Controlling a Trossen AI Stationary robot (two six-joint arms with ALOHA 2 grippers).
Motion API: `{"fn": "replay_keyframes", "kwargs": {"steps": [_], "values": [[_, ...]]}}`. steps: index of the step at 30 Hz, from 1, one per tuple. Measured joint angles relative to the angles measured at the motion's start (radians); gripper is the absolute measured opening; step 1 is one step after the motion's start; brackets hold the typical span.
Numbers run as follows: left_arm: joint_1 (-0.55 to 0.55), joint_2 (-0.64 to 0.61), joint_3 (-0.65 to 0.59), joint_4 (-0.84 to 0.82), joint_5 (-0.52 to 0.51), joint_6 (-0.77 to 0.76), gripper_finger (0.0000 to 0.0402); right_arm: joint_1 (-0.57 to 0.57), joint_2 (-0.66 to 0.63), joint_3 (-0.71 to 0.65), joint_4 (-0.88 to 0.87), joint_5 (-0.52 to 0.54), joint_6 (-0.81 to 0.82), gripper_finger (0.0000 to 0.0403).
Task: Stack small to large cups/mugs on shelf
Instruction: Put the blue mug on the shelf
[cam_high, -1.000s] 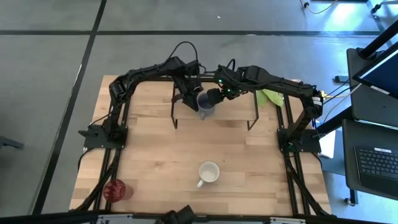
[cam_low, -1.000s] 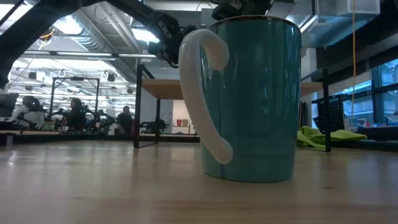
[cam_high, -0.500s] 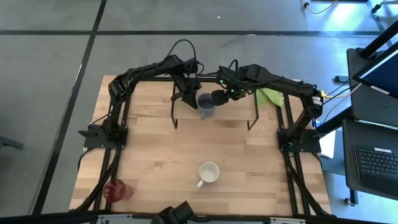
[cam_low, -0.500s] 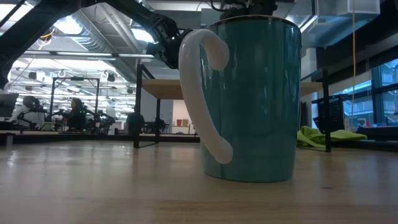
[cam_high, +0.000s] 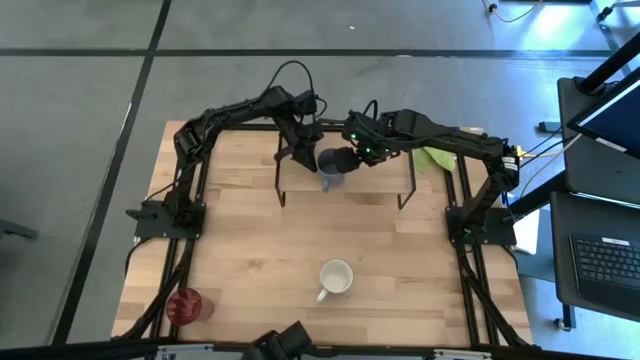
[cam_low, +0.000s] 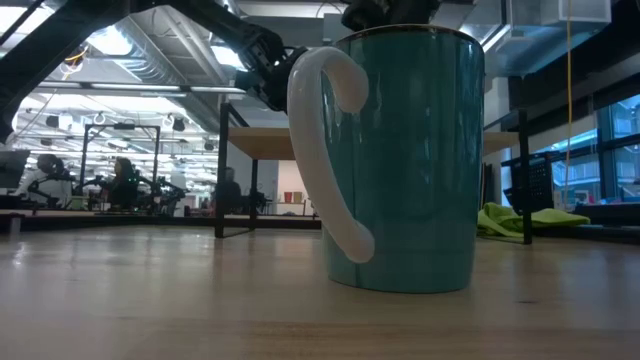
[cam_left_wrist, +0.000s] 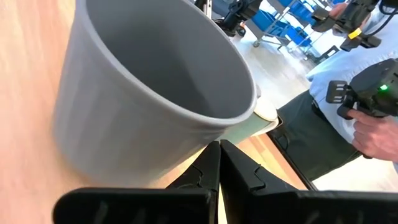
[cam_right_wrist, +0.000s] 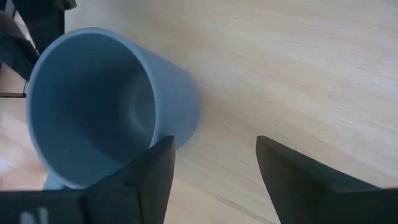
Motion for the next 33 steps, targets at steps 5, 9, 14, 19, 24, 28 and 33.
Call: {"fn": "replay_keyframes", "kwargs": {"steps": [5,9,14,19,24,28,33], "values": [[-0.023,0.000,0.000,-0.008,0.005,-0.004,0.0002,-0.006,0.000,0.000,0.004,0.015,-0.018,0.0227],[-0.041,0.000,0.000,-0.007,0.009,-0.003,0.0002,-0.018,0.000,0.000,0.011,0.020,-0.024,0.0227],[-0.024,0.000,0.000,-0.007,-0.015,-0.003,0.0002,-0.021,0.000,0.000,0.012,0.020,-0.036,0.0227],[0.020,0.000,0.000,-0.013,-0.018,-0.004,0.0002,-0.021,0.000,0.000,0.011,0.021,-0.042,0.0227],[0.037,0.000,0.000,-0.017,-0.015,-0.019,0.0002,-0.021,0.000,0.000,0.010,0.023,-0.047,0.0227],[0.026,0.000,0.000,-0.017,-0.010,-0.021,0.0002,-0.021,0.000,0.000,0.004,0.049,-0.049,0.0227],[0.011,0.000,0.000,-0.018,-0.010,-0.021,0.0002,-0.031,0.000,0.000,-0.029,0.058,-0.053,0.0227]]}}
